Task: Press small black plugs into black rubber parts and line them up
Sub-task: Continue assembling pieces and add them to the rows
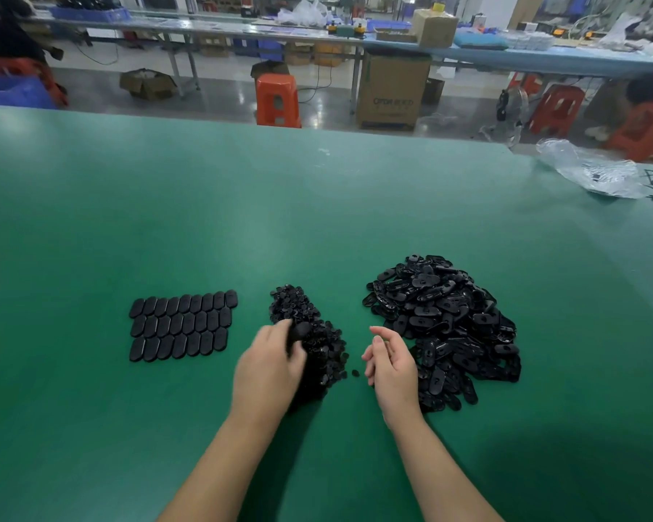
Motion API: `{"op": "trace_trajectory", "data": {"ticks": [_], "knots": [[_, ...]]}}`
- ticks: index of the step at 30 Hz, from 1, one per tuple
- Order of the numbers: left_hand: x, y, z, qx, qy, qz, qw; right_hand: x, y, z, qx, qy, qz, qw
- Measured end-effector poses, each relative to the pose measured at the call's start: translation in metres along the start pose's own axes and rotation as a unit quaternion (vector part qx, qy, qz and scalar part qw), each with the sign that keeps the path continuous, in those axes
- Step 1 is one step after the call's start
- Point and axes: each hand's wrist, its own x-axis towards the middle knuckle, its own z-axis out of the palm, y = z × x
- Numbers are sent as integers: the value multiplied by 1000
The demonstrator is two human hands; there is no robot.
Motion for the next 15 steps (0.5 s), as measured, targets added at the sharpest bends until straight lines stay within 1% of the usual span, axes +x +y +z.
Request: {"op": "trace_trajectory", "data": {"ticks": [3,5,8,11,15], "knots": [[-19,-51,-22,9,40,-86,995,-1,0,0,-25,2,0,1000],[-29,-78,-33,32,44,-151,987,-1,1,1,-40,4,-1,999],[-32,-96,-41,62,34,-208,976,-1,3,1,-58,5,-4,998],[-26,-94,-42,114,7,-244,963,0,4,1,-71,6,-2,997],[-23,-90,-40,134,6,-232,964,0,5,1,-81,5,-1,997]]}}
